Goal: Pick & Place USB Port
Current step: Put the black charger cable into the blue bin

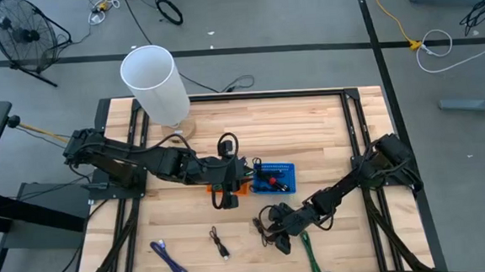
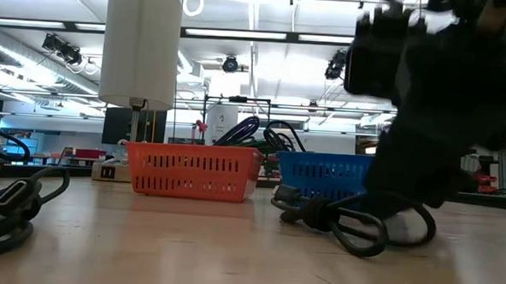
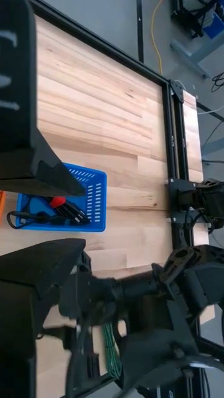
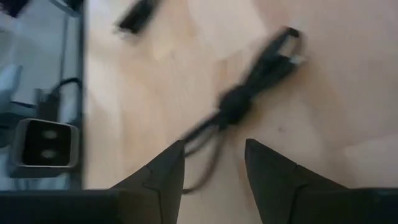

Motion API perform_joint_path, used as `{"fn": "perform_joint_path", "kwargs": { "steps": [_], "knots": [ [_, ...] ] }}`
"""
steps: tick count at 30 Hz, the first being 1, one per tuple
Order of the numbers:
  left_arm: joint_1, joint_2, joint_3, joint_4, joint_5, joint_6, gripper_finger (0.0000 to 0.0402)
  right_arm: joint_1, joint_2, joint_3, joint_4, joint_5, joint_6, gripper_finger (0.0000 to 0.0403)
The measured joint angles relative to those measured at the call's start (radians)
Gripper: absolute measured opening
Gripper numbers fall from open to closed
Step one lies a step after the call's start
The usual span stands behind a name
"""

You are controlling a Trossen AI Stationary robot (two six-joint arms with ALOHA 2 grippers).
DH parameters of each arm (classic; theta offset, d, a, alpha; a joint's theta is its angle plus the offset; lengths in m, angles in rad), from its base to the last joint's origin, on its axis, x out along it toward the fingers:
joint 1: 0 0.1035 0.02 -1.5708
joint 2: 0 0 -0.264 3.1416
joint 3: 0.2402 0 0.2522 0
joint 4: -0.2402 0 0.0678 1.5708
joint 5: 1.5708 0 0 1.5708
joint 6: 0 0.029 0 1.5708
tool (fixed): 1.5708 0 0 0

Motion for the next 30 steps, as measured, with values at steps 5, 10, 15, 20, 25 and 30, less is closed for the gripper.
{"fn": "perform_joint_path", "kwargs": {
  "steps": [5, 10, 15, 20, 25, 30],
  "knots": [
    [0.0, 0.0, 0.0, -0.001, 0.0, 0.0, 0.0124, 0.007, 0.0, 0.01, 0.007, -0.001, -0.004, 0.0169],
    [0.0, 0.0, 0.0, -0.001, 0.0, 0.0, 0.0124, 0.012, 0.0, 0.009, 0.006, 0.006, 0.001, 0.0169],
    [0.0, 0.0, 0.0, -0.002, 0.0, 0.0, 0.0124, 0.021, 0.0, 0.009, 0.009, 0.011, 0.006, 0.0169],
    [0.0, 0.0, 0.0, -0.002, 0.0, 0.0, 0.0124, 0.028, 0.0, 0.009, 0.014, 0.026, 0.009, 0.0169],
    [0.0, 0.0, 0.0, -0.002, 0.0, 0.0, 0.0124, 0.028, 0.0, 0.009, 0.016, 0.034, 0.008, 0.0169],
    [0.0, 0.0, 0.0, -0.002, 0.0, 0.0, 0.0124, 0.028, 0.007, 0.013, 0.022, 0.05, 0.001, 0.0169]
  ]
}}
